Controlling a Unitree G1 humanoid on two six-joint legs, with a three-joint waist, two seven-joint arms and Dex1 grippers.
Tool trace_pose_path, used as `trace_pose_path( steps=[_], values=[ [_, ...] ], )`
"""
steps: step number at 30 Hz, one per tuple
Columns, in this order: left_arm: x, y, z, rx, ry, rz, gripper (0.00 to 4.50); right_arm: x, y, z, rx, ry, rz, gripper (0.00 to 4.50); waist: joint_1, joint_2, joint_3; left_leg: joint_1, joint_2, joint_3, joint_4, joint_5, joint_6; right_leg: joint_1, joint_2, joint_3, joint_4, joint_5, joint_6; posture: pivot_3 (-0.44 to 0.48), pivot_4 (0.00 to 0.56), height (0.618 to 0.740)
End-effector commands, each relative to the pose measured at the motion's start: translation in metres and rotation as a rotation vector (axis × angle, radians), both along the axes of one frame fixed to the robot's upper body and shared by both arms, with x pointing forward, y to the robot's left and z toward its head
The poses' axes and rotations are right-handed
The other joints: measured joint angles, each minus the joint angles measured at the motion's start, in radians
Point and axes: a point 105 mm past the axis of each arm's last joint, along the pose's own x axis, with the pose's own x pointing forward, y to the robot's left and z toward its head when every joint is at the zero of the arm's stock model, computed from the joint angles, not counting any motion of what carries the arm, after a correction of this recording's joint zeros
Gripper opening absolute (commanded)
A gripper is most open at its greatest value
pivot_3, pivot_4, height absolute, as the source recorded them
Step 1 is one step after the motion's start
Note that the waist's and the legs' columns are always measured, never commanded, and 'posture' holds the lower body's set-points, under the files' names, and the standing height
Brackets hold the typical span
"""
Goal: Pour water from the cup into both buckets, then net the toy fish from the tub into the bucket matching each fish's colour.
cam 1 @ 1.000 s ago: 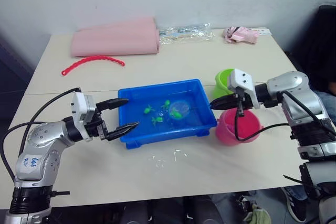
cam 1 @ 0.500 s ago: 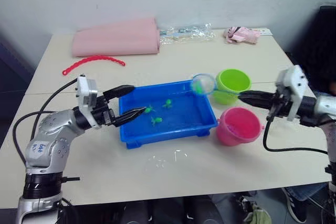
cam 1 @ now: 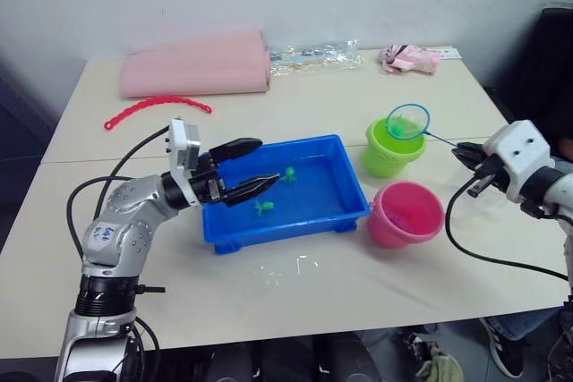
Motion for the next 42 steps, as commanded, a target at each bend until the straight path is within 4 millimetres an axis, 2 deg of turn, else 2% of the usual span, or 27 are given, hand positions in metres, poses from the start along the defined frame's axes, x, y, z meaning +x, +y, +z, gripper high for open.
trace_pose_path(
  steps=[1, 5, 11, 18, 27, 36, 39, 42],
  values=[
    [-0.005, -0.001, 0.008, 0.014, -0.062, 0.002, 4.47, 0.002, -0.009, 0.016, -0.237, -0.125, -0.001, 0.00, 0.000, 0.000, 0.000, 0.000, 0.000, 0.001, 0.000, 0.000, 0.000, -0.001, 0.000, 0.001, 0.000, 0.000, 0.000, 0.000, 0.150, 0.740],
    [-0.006, 0.000, 0.006, 0.038, -0.072, 0.002, 4.47, 0.004, -0.015, 0.024, -0.415, -0.225, -0.010, 0.00, 0.000, 0.000, 0.000, 0.000, 0.000, 0.003, 0.000, 0.000, 0.000, -0.002, 0.000, 0.002, 0.001, 0.000, 0.000, 0.000, 0.150, 0.740],
    [-0.006, -0.002, 0.006, 0.023, -0.074, 0.006, 4.47, 0.002, -0.005, 0.028, -0.748, -0.332, 0.116, 0.00, -0.001, 0.000, 0.000, 0.000, 0.000, 0.007, 0.000, 0.001, -0.001, -0.006, 0.000, 0.007, 0.005, 0.000, 0.000, 0.000, 0.150, 0.740],
    [-0.005, -0.004, 0.005, 0.015, -0.072, 0.004, 4.47, 0.006, -0.009, 0.030, -0.840, -0.378, 0.150, 0.00, -0.002, 0.000, 0.000, 0.000, 0.001, 0.009, 0.000, 0.001, -0.001, -0.007, 0.001, 0.009, 0.006, 0.000, 0.000, 0.000, 0.150, 0.740],
    [-0.005, -0.006, 0.004, 0.023, -0.086, -0.001, 4.47, 0.011, 0.000, 0.037, -1.013, -0.547, 0.243, 0.00, -0.003, 0.000, 0.000, 0.001, 0.002, 0.012, 0.000, 0.001, -0.001, -0.009, 0.001, 0.012, 0.007, 0.000, 0.000, 0.000, 0.150, 0.740],
    [-0.002, -0.009, 0.007, 0.031, -0.094, -0.001, 4.47, 0.014, 0.002, 0.040, -1.126, -0.551, 0.349, 0.00, -0.005, 0.000, 0.000, 0.001, 0.002, 0.013, 0.000, 0.001, -0.001, -0.009, 0.002, 0.014, 0.007, 0.000, 0.000, 0.000, 0.150, 0.740],
    [0.000, -0.011, 0.010, 0.032, -0.096, -0.004, 4.47, 0.014, -0.001, 0.043, -1.136, -0.548, 0.359, 0.00, -0.004, 0.000, 0.000, 0.001, 0.002, 0.013, 0.001, 0.001, -0.001, -0.009, 0.002, 0.014, 0.007, 0.000, 0.000, 0.000, 0.150, 0.740],
    [0.000, -0.011, 0.012, 0.031, -0.101, -0.007, 4.47, 0.015, -0.006, 0.051, -1.073, -0.555, 0.315, 0.00, -0.004, 0.000, 0.000, 0.001, 0.002, 0.013, 0.001, 0.001, -0.001, -0.009, 0.002, 0.015, 0.007, 0.000, 0.000, 0.000, 0.150, 0.740]
  ],
)
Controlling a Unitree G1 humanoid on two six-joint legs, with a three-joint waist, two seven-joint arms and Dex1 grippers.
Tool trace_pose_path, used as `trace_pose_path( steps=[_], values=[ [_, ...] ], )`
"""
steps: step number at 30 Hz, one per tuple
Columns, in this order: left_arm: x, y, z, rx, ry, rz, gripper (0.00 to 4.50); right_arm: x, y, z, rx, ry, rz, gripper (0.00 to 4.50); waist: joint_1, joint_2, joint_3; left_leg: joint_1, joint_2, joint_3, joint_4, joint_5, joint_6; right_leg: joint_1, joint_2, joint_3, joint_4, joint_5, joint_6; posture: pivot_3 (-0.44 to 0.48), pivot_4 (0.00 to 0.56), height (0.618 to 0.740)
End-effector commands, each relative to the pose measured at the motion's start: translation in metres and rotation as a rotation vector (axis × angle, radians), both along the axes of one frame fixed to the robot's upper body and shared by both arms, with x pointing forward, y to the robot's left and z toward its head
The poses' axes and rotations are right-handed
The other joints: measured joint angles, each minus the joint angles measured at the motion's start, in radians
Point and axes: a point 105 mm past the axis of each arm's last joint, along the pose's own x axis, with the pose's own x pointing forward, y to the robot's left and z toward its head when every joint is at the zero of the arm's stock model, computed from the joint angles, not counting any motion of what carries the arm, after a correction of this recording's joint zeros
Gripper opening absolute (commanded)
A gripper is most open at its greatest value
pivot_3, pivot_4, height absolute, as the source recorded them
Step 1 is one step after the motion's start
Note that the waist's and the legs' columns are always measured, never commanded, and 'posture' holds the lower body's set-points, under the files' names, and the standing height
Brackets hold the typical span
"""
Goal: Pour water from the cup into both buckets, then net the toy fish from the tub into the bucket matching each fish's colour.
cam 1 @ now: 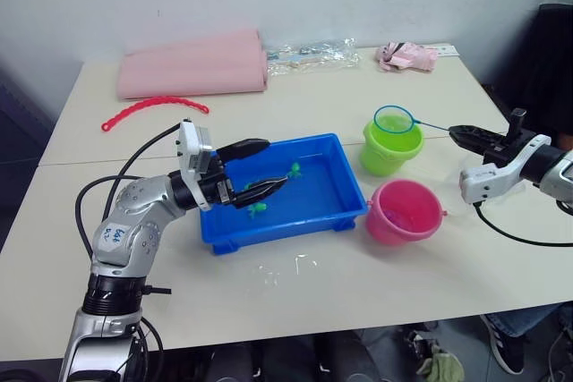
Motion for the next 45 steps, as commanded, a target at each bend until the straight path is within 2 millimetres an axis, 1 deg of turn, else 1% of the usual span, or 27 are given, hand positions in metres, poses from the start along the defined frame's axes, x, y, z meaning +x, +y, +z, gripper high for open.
trace_pose_path(
  steps=[1, 3, 5, 7, 8, 9, 10, 11, 12, 13, 15, 17, 18, 20, 21, 23, 26, 27, 29, 31, 32, 37, 40, 42, 45],
  values=[
    [-0.002, 0.002, 0.008, -0.001, -0.036, 0.001, 4.47, -0.003, -0.006, 0.027, 0.156, -0.046, -0.017, 0.00, 0.000, 0.000, 0.000, 0.000, 0.000, 0.000, 0.000, 0.000, 0.000, 0.000, 0.000, 0.000, 0.000, 0.000, 0.000, 0.000, 0.150, 0.740],
    [-0.004, 0.009, 0.007, 0.001, -0.041, 0.014, 4.47, -0.005, 0.003, 0.032, 0.339, -0.007, 0.013, 0.00, 0.000, 0.000, 0.000, 0.000, 0.000, 0.000, 0.000, 0.000, 0.000, 0.000, 0.001, 0.000, 0.000, 0.000, 0.000, 0.000, 0.150, 0.740],
    [-0.007, 0.022, 0.006, 0.002, -0.049, 0.037, 4.47, -0.009, 0.018, 0.029, 0.495, 0.105, 0.059, 0.00, -0.003, 0.000, 0.000, 0.000, 0.001, 0.000, 0.000, 0.000, 0.000, 0.001, 0.001, 0.000, 0.000, 0.000, 0.000, 0.000, 0.150, 0.740],
    [-0.008, 0.037, 0.005, 0.003, -0.058, 0.078, 4.47, -0.015, 0.037, 0.025, 0.685, 0.282, 0.104, 0.00, -0.009, 0.000, 0.000, 0.002, 0.003, 0.000, 0.000, -0.001, 0.000, 0.002, 0.003, 0.000, -0.001, 0.000, 0.000, 0.000, 0.150, 0.740],
    [-0.009, 0.047, 0.004, 0.007, -0.064, 0.107, 4.47, -0.015, 0.045, 0.028, 0.800, 0.346, 0.116, 0.00, -0.009, 0.000, 0.000, 0.002, 0.005, 0.000, -0.001, -0.001, 0.000, 0.002, 0.004, 0.000, -0.001, 0.000, 0.000, 0.000, 0.150, 0.740],
    [-0.009, 0.058, 0.004, 0.016, -0.071, 0.143, 4.47, -0.016, 0.055, 0.031, 0.954, 0.444, 0.120, 0.00, -0.009, 0.000, 0.000, 0.002, 0.006, 0.000, 0.000, -0.001, -0.001, 0.001, 0.003, 0.000, -0.001, 0.000, 0.000, 0.000, 0.150, 0.740],
    [-0.011, 0.067, 0.003, 0.029, -0.088, 0.166, 4.47, -0.019, 0.065, 0.029, 1.062, 0.576, 0.118, 0.00, -0.008, 0.000, 0.000, 0.001, 0.007, 0.000, 0.001, -0.001, -0.001, 0.001, 0.003, 0.000, 0.000, 0.000, 0.000, 0.000, 0.150, 0.740],
    [-0.012, 0.075, 0.003, 0.043, -0.096, 0.182, 4.47, -0.024, 0.076, 0.024, 1.116, 0.706, 0.110, 0.00, -0.006, 0.001, 0.001, 0.001, 0.008, 0.000, 0.001, -0.001, -0.001, 0.001, 0.002, 0.000, 0.001, 0.000, -0.001, 0.000, 0.150, 0.740],
    [-0.013, 0.083, 0.001, 0.061, -0.095, 0.207, 4.47, -0.032, 0.086, 0.015, 1.136, 0.854, 0.078, 0.00, -0.001, 0.001, 0.001, 0.001, 0.008, -0.001, 0.001, -0.001, -0.001, 0.001, 0.001, 0.001, 0.001, 0.000, -0.001, 0.000, 0.150, 0.740],
    [-0.014, 0.092, 0.000, 0.080, -0.093, 0.230, 4.47, -0.039, 0.096, 0.008, 1.132, 0.954, 0.053, 0.00, 0.001, 0.001, 0.001, 0.001, 0.008, -0.001, 0.002, -0.001, 0.000, 0.001, 0.000, 0.001, 0.001, 0.000, -0.001, 0.000, 0.150, 0.740],
    [-0.018, 0.108, -0.005, 0.132, -0.071, 0.266, 4.47, -0.046, 0.111, -0.002, 1.176, 1.110, -0.020, 0.00, 0.004, 0.000, 0.000, 0.001, 0.008, -0.002, 0.002, -0.003, 0.001, 0.002, -0.001, 0.002, 0.000, 0.000, -0.002, 0.000, 0.150, 0.740],
    [-0.025, 0.120, -0.013, 0.220, -0.038, 0.272, 4.47, -0.053, 0.121, -0.015, 1.127, 1.225, -0.100, 0.00, 0.007, -0.001, 0.000, -0.001, 0.008, -0.004, 0.002, -0.004, 0.001, 0.002, -0.002, 0.001, -0.002, 0.000, -0.003, 0.000, 0.150, 0.740],
    [-0.027, 0.124, -0.016, 0.252, -0.026, 0.272, 4.47, -0.055, 0.123, -0.019, 1.105, 1.258, -0.134, 0.00, 0.007, -0.001, 0.000, -0.001, 0.007, -0.004, 0.002, -0.004, 0.002, 0.002, -0.003, 0.001, -0.002, 0.000, -0.003, 0.000, 0.150, 0.740],
    [-0.030, 0.133, -0.025, 0.355, 0.007, 0.286, 4.47, -0.058, 0.130, -0.022, 1.106, 1.346, -0.175, 0.00, 0.002, -0.001, 0.000, -0.001, 0.007, -0.003, 0.002, -0.006, 0.002, 0.001, -0.003, 0.002, -0.003, 0.000, -0.003, 0.000, 0.150, 0.740],
    [-0.030, 0.136, -0.029, 0.392, 0.024, 0.292, 4.47, -0.054, 0.129, -0.025, 1.130, 1.357, -0.244, 0.00, 0.001, -0.001, 0.000, -0.002, 0.007, -0.002, 0.001, -0.007, 0.001, 0.000, -0.003, 0.002, -0.004, 0.000, -0.003, 0.000, 0.150, 0.740],
    [-0.031, 0.139, -0.033, 0.431, 0.038, 0.300, 4.47, -0.051, 0.132, -0.026, 1.129, 1.389, -0.283, 0.00, 0.002, -0.001, 0.000, -0.003, 0.007, -0.002, 0.001, -0.007, 0.001, -0.002, -0.003, 0.003, -0.004, 0.000, -0.004, 0.000, 0.150, 0.740],
    [-0.032, 0.138, -0.035, 0.449, 0.044, 0.301, 4.47, -0.054, 0.130, -0.038, 1.049, 1.445, -0.385, 0.00, 0.001, 0.000, 0.000, -0.005, 0.008, -0.002, 0.001, -0.008, -0.001, -0.004, -0.003, 0.004, -0.003, -0.001, -0.005, 0.000, 0.150, 0.740],
    [-0.032, 0.137, -0.033, 0.434, 0.036, 0.304, 4.47, -0.052, 0.130, -0.041, 1.049, 1.446, -0.397, 0.00, 0.000, 0.000, 0.000, -0.005, 0.008, -0.002, 0.000, -0.008, -0.001, -0.005, -0.003, 0.004, -0.003, -0.001, -0.005, 0.000, 0.150, 0.740],
    [-0.030, 0.134, -0.030, 0.406, 0.022, 0.312, 4.47, -0.045, 0.134, -0.044, 1.063, 1.444, -0.402, 0.00, 0.001, -0.001, 0.000, -0.007, 0.009, -0.002, 0.000, -0.008, -0.001, -0.007, -0.003, 0.004, -0.003, -0.001, -0.006, 0.000, 0.150, 0.740],
    [-0.029, 0.129, -0.027, 0.374, 0.008, 0.311, 4.47, -0.039, 0.136, -0.050, 1.065, 1.432, -0.416, 0.00, 0.001, -0.001, -0.001, -0.011, 0.008, -0.001, 0.001, -0.008, -0.001, -0.011, -0.002, 0.004, -0.002, -0.001, -0.006, 0.000, 0.150, 0.740],
    [-0.029, 0.128, -0.026, 0.359, 0.002, 0.312, 4.47, -0.036, 0.137, -0.051, 1.071, 1.420, -0.421, 0.00, 0.002, -0.001, 0.000, -0.015, 0.008, 0.001, 0.002, -0.007, 0.000, -0.016, -0.002, 0.003, 0.000, -0.001, -0.005, 0.000, 0.150, 0.740],
    [-0.026, 0.117, -0.021, 0.308, -0.016, 0.302, 4.47, -0.011, 0.140, -0.058, 1.164, 1.305, -0.422, 0.00, 0.001, -0.001, -0.001, -0.015, 0.008, 0.004, 0.004, -0.007, 0.000, -0.018, 0.000, 0.000, 0.001, 0.000, -0.004, 0.000, 0.150, 0.740],
    [-0.024, 0.115, -0.021, 0.300, -0.016, 0.301, 4.47, 0.006, 0.143, -0.056, 1.260, 1.224, -0.396, 0.00, 0.001, -0.001, -0.001, -0.015, 0.008, 0.004, 0.005, -0.006, 0.000, -0.018, 0.001, 0.001, 0.003, 0.000, -0.004, 0.000, 0.150, 0.740],
    [-0.023, 0.112, -0.021, 0.293, -0.016, 0.297, 4.47, 0.009, 0.148, -0.058, 1.301, 1.221, -0.367, 0.00, 0.001, -0.003, -0.002, -0.015, 0.008, 0.004, 0.006, -0.006, 0.000, -0.018, 0.003, 0.001, 0.004, 0.000, -0.004, 0.000, 0.150, 0.740],
    [-0.020, 0.109, -0.022, 0.286, -0.017, 0.291, 4.47, 0.009, 0.155, -0.060, 1.315, 1.213, -0.310, 0.00, 0.003, -0.003, -0.002, -0.015, 0.007, 0.004, 0.006, -0.005, 0.000, -0.018, 0.003, 0.001, 0.006, 0.000, -0.004, 0.000, 0.150, 0.740]
  ],
)
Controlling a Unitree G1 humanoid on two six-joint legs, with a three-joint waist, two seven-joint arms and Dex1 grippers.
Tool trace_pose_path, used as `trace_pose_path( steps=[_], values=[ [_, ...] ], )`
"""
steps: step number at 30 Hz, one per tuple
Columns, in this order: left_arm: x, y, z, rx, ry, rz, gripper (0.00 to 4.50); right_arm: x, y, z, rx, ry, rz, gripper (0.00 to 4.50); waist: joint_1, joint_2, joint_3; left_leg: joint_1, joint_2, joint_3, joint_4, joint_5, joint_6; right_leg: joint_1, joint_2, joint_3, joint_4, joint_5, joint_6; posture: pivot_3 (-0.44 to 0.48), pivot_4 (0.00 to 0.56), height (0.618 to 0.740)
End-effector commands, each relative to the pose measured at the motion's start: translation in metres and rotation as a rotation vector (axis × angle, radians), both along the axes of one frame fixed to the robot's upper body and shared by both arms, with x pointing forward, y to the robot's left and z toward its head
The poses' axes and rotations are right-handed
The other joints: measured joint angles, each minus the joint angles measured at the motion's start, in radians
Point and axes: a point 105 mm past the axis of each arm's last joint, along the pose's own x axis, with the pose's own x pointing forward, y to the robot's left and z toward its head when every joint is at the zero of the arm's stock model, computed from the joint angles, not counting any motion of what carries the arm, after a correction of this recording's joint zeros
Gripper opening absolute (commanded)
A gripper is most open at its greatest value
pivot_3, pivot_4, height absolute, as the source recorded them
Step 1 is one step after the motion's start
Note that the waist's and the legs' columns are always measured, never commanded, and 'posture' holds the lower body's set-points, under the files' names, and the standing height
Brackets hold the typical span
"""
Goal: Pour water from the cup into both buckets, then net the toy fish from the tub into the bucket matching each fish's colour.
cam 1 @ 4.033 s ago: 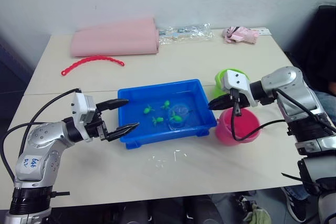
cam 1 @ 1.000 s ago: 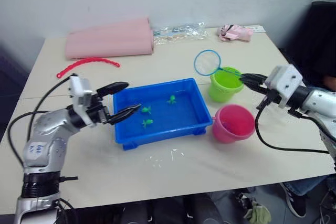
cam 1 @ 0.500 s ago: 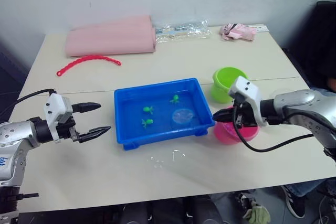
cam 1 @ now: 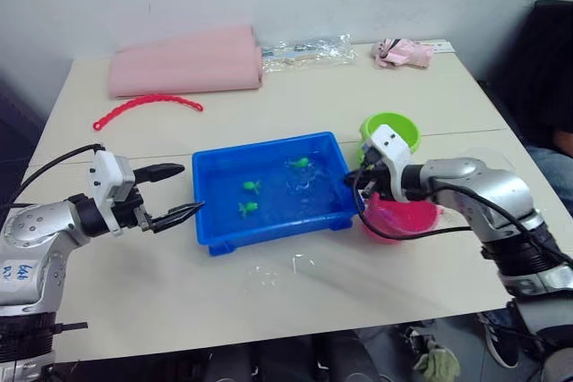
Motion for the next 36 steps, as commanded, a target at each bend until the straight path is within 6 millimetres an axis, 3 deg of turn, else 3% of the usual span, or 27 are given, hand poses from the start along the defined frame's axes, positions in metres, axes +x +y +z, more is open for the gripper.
trace_pose_path(
  steps=[1, 7, 11, 24, 28, 31, 36],
  values=[
    [0.000, -0.007, 0.009, -0.004, -0.037, -0.025, 4.47, 0.002, 0.000, 0.010, 0.046, -0.096, 0.006, 0.00, 0.002, 0.000, 0.000, 0.000, 0.000, 0.000, 0.000, 0.000, 0.000, 0.000, 0.000, 0.000, 0.000, 0.000, 0.000, 0.000, 0.150, 0.740],
    [0.001, -0.009, 0.009, -0.009, -0.036, -0.037, 4.47, -0.016, -0.001, 0.011, 0.061, -0.177, 0.111, 0.00, 0.001, 0.000, 0.000, 0.000, 0.000, 0.000, -0.001, 0.000, 0.000, 0.000, 0.000, 0.000, 0.001, 0.000, 0.000, 0.000, 0.150, 0.740],
    [0.003, -0.012, 0.013, -0.033, -0.047, -0.055, 4.47, -0.032, -0.013, 0.018, 0.083, -0.210, 0.127, 0.00, 0.002, 0.000, 0.000, 0.000, 0.000, 0.000, 0.000, 0.000, 0.000, 0.000, 0.001, 0.000, 0.001, 0.000, 0.000, 0.000, 0.150, 0.740],
    [0.018, -0.028, 0.029, -0.109, -0.089, -0.135, 4.47, -0.079, -0.057, 0.061, 0.153, -0.420, 0.049, 0.00, 0.005, -0.001, 0.000, 0.001, -0.001, -0.001, 0.000, 0.001, 0.000, 0.001, 0.001, 0.000, 0.000, 0.000, 0.000, 0.000, 0.150, 0.740],
    [0.026, -0.041, 0.037, -0.153, -0.095, -0.170, 4.47, -0.083, -0.082, 0.072, 0.112, -0.501, -0.027, 0.00, 0.007, -0.001, -0.001, 0.001, -0.002, -0.001, 0.001, 0.002, 0.001, 0.002, 0.001, 0.000, 0.000, 0.000, 0.001, 0.000, 0.150, 0.740],
    [0.029, -0.055, 0.044, -0.203, -0.087, -0.213, 4.47, -0.075, -0.113, 0.076, 0.051, -0.545, -0.149, 0.00, 0.007, -0.001, -0.001, 0.001, -0.003, -0.001, 0.001, 0.002, 0.001, 0.002, 0.001, 0.000, 0.001, 0.001, 0.001, 0.000, 0.150, 0.740],
    [0.033, -0.070, 0.049, -0.245, -0.068, -0.242, 4.47, -0.063, -0.139, 0.073, -0.016, -0.572, -0.238, 0.00, 0.006, -0.002, -0.001, 0.002, -0.004, -0.002, 0.002, 0.003, 0.002, 0.003, 0.000, 0.000, 0.001, 0.001, 0.002, 0.000, 0.150, 0.740]
  ],
)
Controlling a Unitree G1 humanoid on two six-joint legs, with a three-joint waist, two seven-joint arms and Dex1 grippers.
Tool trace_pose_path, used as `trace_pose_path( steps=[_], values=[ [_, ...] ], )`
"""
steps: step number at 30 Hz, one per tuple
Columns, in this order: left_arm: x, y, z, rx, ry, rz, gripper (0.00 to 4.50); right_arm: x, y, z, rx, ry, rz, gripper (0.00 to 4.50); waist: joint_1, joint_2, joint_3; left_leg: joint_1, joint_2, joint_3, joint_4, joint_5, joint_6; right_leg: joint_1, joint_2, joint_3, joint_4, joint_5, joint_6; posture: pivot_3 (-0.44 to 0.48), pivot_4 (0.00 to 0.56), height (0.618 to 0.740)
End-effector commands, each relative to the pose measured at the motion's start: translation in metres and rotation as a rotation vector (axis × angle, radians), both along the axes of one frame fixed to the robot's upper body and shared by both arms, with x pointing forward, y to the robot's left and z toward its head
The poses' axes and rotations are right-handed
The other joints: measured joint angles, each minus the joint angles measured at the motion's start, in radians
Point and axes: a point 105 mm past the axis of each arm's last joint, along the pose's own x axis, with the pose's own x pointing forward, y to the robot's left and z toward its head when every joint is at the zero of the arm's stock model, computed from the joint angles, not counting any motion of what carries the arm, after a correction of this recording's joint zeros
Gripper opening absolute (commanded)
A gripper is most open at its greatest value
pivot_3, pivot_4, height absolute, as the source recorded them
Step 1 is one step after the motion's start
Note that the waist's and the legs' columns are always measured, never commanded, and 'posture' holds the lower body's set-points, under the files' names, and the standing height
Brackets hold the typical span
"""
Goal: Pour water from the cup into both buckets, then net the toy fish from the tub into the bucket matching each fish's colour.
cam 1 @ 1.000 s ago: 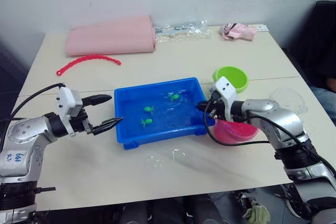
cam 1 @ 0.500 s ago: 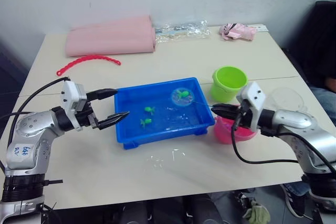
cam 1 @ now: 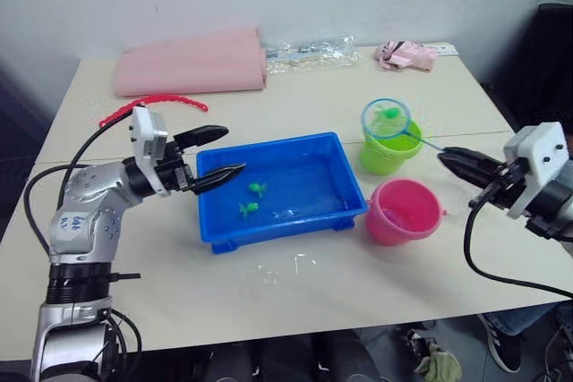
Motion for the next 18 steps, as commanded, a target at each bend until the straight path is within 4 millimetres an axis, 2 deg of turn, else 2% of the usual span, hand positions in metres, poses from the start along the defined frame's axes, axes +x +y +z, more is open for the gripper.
trace_pose_path(
  steps=[1, 4, 8, 13, 18],
  values=[
    [0.000, -0.014, 0.011, -0.023, -0.019, -0.033, 4.47, 0.009, -0.021, 0.007, -0.093, -0.062, -0.081, 0.00, -0.001, 0.000, 0.000, 0.000, 0.000, 0.000, 0.000, 0.000, 0.000, 0.000, 0.000, 0.000, 0.000, 0.000, 0.000, 0.000, 0.150, 0.740],
    [0.001, -0.027, 0.010, -0.031, -0.014, -0.052, 4.47, 0.020, -0.032, 0.003, -0.173, -0.085, -0.125, 0.00, -0.003, 0.000, 0.000, 0.000, 0.000, 0.000, 0.001, 0.000, 0.000, 0.000, 0.000, 0.000, 0.001, 0.000, 0.000, 0.000, 0.150, 0.740],
    [-0.002, -0.035, 0.007, -0.044, -0.006, -0.076, 4.47, 0.034, -0.035, -0.003, -0.261, -0.106, -0.136, 0.00, -0.005, 0.000, 0.000, 0.000, -0.001, 0.000, 0.003, 0.000, 0.000, 0.000, 0.000, 0.001, 0.002, 0.000, 0.000, 0.000, 0.150, 0.740],
    [-0.005, -0.038, 0.004, -0.049, -0.003, -0.080, 4.47, 0.047, -0.039, -0.012, -0.423, -0.145, -0.147, 0.00, -0.005, 0.000, 0.000, 0.000, 0.000, 0.000, 0.004, 0.001, 0.000, 0.000, 0.000, 0.001, 0.003, 0.000, 0.000, 0.000, 0.150, 0.740],
    [-0.007, -0.037, 0.003, -0.053, -0.001, -0.074, 4.47, 0.056, -0.039, -0.005, -0.660, -0.282, -0.146, 0.00, -0.004, 0.000, 0.000, 0.000, 0.000, 0.000, 0.005, 0.001, 0.000, 0.000, -0.001, 0.001, 0.003, 0.000, 0.000, 0.000, 0.150, 0.740]
  ],
)
